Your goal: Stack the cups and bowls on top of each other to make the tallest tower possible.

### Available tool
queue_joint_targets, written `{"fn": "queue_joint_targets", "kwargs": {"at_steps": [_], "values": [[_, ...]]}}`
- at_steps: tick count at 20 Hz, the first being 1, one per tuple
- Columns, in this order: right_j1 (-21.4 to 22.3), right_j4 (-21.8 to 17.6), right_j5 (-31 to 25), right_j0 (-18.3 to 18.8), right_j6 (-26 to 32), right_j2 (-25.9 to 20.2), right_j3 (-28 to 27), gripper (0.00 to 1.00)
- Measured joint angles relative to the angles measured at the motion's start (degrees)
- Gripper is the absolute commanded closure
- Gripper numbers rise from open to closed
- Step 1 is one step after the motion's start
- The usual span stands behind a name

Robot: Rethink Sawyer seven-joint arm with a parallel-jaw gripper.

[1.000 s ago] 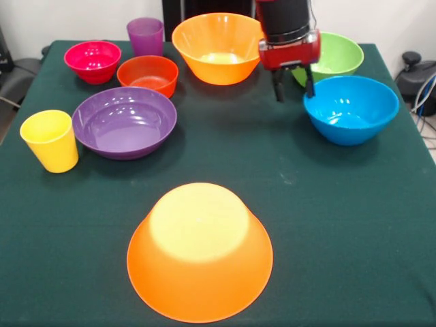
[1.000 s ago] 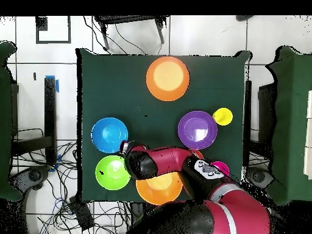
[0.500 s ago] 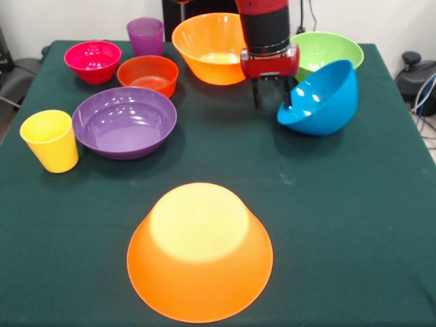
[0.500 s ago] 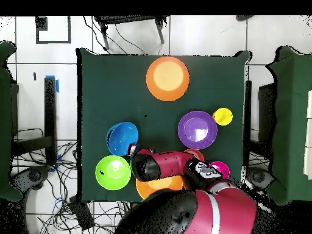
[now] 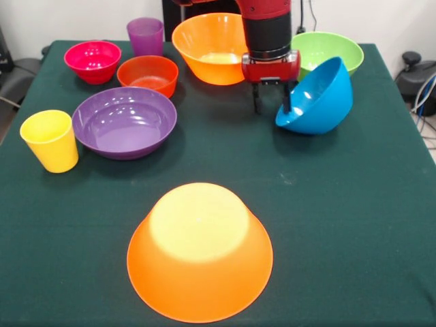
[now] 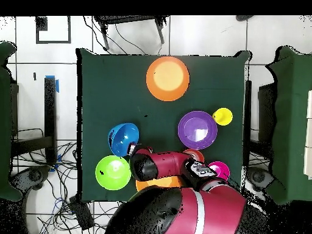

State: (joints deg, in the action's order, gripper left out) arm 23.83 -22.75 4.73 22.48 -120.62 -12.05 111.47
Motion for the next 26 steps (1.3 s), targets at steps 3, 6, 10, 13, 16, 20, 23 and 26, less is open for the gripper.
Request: {"fn": "queue_joint_targets", "kwargs": {"at_steps": [3,6,10,13,16,20,23,26], "values": [[0.3,0.7,0.0,0.2,0.0,0.0,0.0,0.00],[1.1,1.4,0.0,0.8,0.0,-0.2,0.0,0.00],[2.5,1.8,0.0,2.3,0.0,-1.0,0.0,0.00],[3.8,2.1,0.0,4.1,0.0,-2.8,0.2,0.00],[4.7,2.7,0.0,5.1,0.0,-4.1,0.3,0.00],[6.2,4.3,0.0,5.1,0.0,-5.1,0.3,0.00],[6.9,5.5,0.0,4.7,0.0,-5.7,0.3,0.00],[7.4,6.5,0.0,4.1,0.0,-6.2,0.4,0.00]]}}
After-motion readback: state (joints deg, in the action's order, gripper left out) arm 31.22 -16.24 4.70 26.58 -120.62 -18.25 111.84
